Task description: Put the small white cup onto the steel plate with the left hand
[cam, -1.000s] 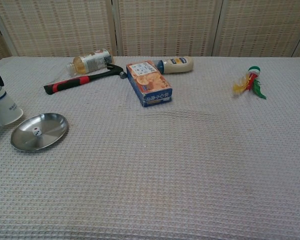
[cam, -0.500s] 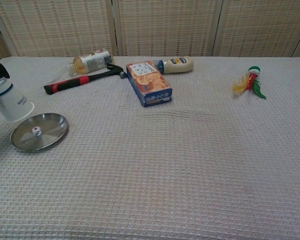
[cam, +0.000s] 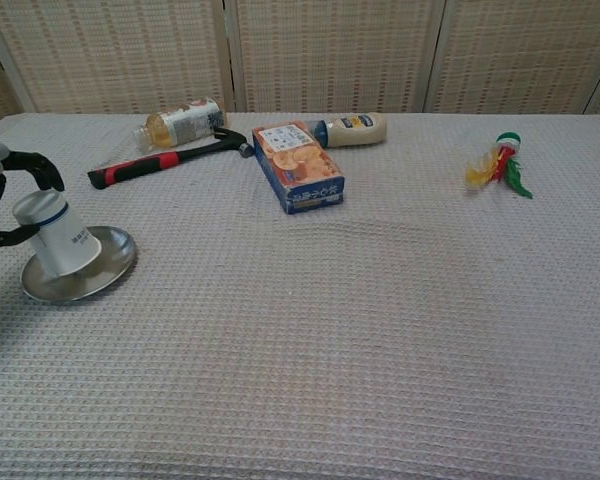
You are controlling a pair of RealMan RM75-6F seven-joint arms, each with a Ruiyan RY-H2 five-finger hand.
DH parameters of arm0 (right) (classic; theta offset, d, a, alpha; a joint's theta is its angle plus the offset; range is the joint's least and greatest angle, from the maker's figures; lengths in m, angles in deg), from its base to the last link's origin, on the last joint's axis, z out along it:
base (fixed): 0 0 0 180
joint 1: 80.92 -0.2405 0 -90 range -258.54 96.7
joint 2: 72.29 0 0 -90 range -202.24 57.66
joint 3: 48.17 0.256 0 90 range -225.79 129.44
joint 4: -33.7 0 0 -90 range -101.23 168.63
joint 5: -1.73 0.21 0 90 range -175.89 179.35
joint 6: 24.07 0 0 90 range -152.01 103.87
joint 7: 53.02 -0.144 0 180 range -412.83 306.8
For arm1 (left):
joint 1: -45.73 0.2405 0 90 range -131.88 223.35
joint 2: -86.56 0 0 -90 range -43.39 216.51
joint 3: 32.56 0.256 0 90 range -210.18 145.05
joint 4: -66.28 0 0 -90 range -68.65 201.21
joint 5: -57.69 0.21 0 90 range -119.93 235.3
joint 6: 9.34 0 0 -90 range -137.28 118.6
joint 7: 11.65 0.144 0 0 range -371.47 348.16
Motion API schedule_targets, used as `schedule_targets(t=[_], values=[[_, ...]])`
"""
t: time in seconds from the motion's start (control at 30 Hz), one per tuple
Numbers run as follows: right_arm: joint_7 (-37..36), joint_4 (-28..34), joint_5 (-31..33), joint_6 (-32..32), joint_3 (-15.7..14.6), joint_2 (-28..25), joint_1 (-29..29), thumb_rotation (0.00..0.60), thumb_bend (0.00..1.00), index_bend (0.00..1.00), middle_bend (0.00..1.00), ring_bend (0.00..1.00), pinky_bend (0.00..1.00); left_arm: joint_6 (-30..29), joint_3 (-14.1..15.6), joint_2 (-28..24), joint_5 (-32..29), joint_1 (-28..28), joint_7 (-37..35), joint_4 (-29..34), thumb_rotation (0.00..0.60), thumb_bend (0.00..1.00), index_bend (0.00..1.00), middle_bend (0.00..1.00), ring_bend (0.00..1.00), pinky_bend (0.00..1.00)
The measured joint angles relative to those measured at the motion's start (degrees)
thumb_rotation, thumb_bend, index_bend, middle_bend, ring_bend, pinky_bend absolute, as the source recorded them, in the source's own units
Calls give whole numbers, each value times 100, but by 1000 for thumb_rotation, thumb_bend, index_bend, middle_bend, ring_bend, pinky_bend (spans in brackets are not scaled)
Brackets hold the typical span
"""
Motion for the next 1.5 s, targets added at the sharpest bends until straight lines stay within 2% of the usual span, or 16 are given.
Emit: schedule_targets(t=[0.33, 0.63, 1.1, 1.5], values=[[22, 11, 13, -6, 3, 5, 3, 600, 173, 0, 0, 0, 0, 96, 22, 4, -81, -13, 40, -166, 600, 444, 566, 709, 690, 926], [16, 16, -11, -18, -8, -3, 10, 600, 173, 0, 0, 0, 0, 51, 1, 109, -244, -6, 377, -358, 600, 444, 573, 719, 692, 928], [5, 9, -7, -5, -13, -2, 8, 600, 173, 0, 0, 0, 0, 452, 91, -157, -108, -65, -388, 90, 600, 448, 566, 712, 696, 928], [16, 29, -4, 15, -24, -5, 7, 600, 173, 0, 0, 0, 0, 427, -13, 93, -305, -120, -224, -667, 600, 457, 566, 717, 699, 927]])
